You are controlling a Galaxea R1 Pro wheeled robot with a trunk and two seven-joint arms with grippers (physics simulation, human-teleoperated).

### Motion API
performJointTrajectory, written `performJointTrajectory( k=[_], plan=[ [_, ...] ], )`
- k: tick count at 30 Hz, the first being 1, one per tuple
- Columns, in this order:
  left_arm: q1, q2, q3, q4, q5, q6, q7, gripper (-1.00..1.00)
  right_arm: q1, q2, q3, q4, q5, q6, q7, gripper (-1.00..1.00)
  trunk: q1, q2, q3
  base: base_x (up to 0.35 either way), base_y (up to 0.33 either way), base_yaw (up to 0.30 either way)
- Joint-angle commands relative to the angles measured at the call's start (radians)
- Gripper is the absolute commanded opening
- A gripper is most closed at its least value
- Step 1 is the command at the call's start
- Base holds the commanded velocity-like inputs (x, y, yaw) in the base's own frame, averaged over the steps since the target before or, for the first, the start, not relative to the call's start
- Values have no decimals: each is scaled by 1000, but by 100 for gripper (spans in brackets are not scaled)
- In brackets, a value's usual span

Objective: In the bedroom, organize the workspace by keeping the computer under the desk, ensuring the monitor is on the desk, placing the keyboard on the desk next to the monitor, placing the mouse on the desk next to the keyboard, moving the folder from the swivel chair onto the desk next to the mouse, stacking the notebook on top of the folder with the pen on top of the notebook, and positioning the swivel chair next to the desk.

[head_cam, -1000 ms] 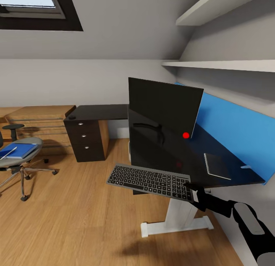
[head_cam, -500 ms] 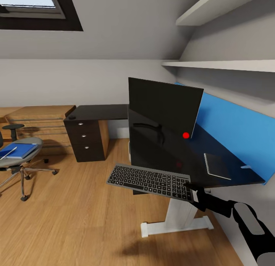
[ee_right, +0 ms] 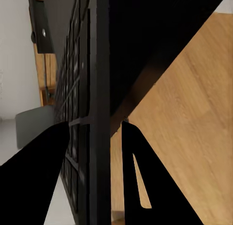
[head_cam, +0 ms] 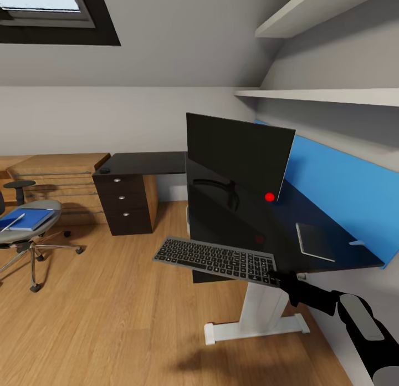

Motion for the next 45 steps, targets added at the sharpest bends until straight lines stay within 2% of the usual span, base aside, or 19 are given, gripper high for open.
performJointTrajectory(
  k=[1, 11, 14, 16, 21, 24, 26, 31, 33, 34, 37, 41, 43, 44, 45],
  plan=[
    [0, 1, -5, -2, 9, 1, 8, 100, -1, 0, -2, 0, 16, 4, 9, -100, -4, 7, 2, 0, 0, 0],
    [0, 1, -5, -2, 9, 2, 9, 100, -1, 17, 3, -11, 17, 4, 9, -100, -42, 77, 34, 0, 0, 0],
    [0, 1, -5, -2, 9, 2, 9, 100, -1, 18, 24, -15, 18, 4, 9, -100, -54, 98, 43, 0, 0, 0],
    [0, 1, -5, -2, 9, 2, 9, 100, -1, 20, 38, -51, 18, 4, 9, -100, -61, 112, 49, 0, 0, 0],
    [0, 1, -5, -1, 10, 2, 9, 100, -1, 24, 57, -79, 17, 3, 9, -100, -81, 147, 65, 0, 0, 0],
    [0, 1, -5, -1, 11, 2, 9, 100, -1, 37, 60, -95, 16, 3, 9, -100, -92, 168, 75, 0, 0, 40],
    [0, 1, -5, -1, 11, 3, 9, 100, -1, 58, 66, -133, 17, 2, 8, -100, -100, 182, 81, 0, 0, 191],
    [0, 1, -5, -1, 11, 2, 9, 100, -1, 92, 130, -169, 34, -55, 8, -100, -100, 182, 81, 0, 0, 254],
    [0, 1, -5, -1, 11, 3, 9, 100, 0, 117, 149, -176, 36, -97, 11, -100, -100, 182, 81, 0, 0, 264],
    [0, 0, -5, -1, 11, 3, 9, 100, 1, 146, 158, -189, 39, -127, 12, -100, -100, 182, 81, 0, 0, 266],
    [0, 0, -5, -1, 11, 2, 9, 100, 2, 182, 174, -211, 51, -165, 9, -100, -100, 182, 81, 0, 0, 266],
    [0, 0, -5, -1, 11, 2, 9, 100, 5, 241, 192, -227, 89, -259, 4, -100, -100, 182, 82, 0, 0, 267],
    [0, 0, -5, -1, 11, 2, 9, 100, 5, 286, 212, -229, 131, -322, 2, -100, -100, 182, 83, 0, 0, 268],
    [0, 0, -6, -1, 11, 2, 9, 100, 5, 296, 219, -230, 147, -338, 0, -100, -100, 182, 83, 0, 0, 270],
    [0, 0, -6, -1, 11, 2, 9, 100, 5, 315, 235, -230, 186, -367, -6, -100, -100, 182, 83, 0, 0, 273]
  ],
)
